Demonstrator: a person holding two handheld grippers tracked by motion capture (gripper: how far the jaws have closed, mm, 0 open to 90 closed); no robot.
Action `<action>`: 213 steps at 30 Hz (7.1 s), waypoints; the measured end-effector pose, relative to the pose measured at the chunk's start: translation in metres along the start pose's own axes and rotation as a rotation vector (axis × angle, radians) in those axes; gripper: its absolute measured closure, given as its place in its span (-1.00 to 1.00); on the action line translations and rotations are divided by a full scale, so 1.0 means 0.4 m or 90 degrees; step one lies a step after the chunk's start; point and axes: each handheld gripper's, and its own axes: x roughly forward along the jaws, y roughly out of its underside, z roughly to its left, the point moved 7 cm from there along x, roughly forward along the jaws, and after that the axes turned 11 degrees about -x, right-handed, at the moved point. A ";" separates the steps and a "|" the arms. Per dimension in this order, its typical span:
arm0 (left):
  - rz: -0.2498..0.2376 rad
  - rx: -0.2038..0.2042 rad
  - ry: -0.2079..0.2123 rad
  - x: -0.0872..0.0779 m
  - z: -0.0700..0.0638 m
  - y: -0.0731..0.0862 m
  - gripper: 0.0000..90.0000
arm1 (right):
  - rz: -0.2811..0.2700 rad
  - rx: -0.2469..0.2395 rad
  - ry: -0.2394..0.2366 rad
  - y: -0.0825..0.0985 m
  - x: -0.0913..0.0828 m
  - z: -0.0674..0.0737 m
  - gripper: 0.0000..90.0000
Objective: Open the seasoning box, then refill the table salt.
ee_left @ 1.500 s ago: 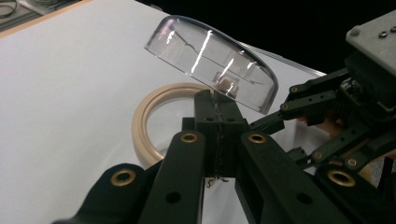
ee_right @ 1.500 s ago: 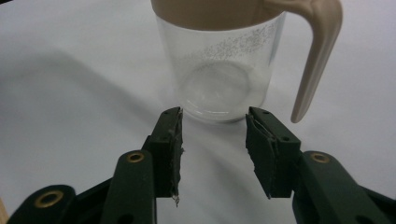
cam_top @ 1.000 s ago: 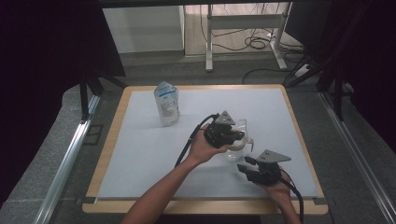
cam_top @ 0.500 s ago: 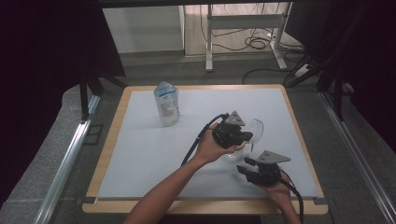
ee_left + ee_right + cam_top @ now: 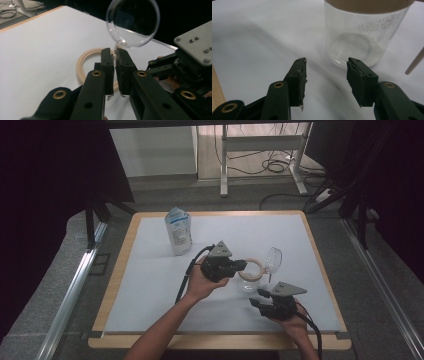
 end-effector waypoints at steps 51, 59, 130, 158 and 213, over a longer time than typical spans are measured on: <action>-0.009 -0.127 -0.126 -0.240 0.253 0.253 0.00 | -0.042 -0.059 -0.020 -0.090 0.081 0.113 -0.04; -0.032 -0.154 -0.178 -0.282 0.324 0.238 0.02 | -0.037 -0.062 -0.031 -0.090 0.093 0.127 -0.04; -0.105 -0.116 -0.162 -0.190 0.537 -0.030 1.00 | -0.025 -0.074 -0.037 -0.084 0.112 0.150 -0.07; -0.122 -0.104 -0.089 -0.264 0.366 0.017 1.00 | -0.063 -0.073 -0.019 -0.112 0.112 0.152 -0.08; -0.114 -0.077 -0.012 -0.266 0.168 0.027 1.00 | -0.068 -0.069 -0.016 -0.193 0.218 0.192 -0.17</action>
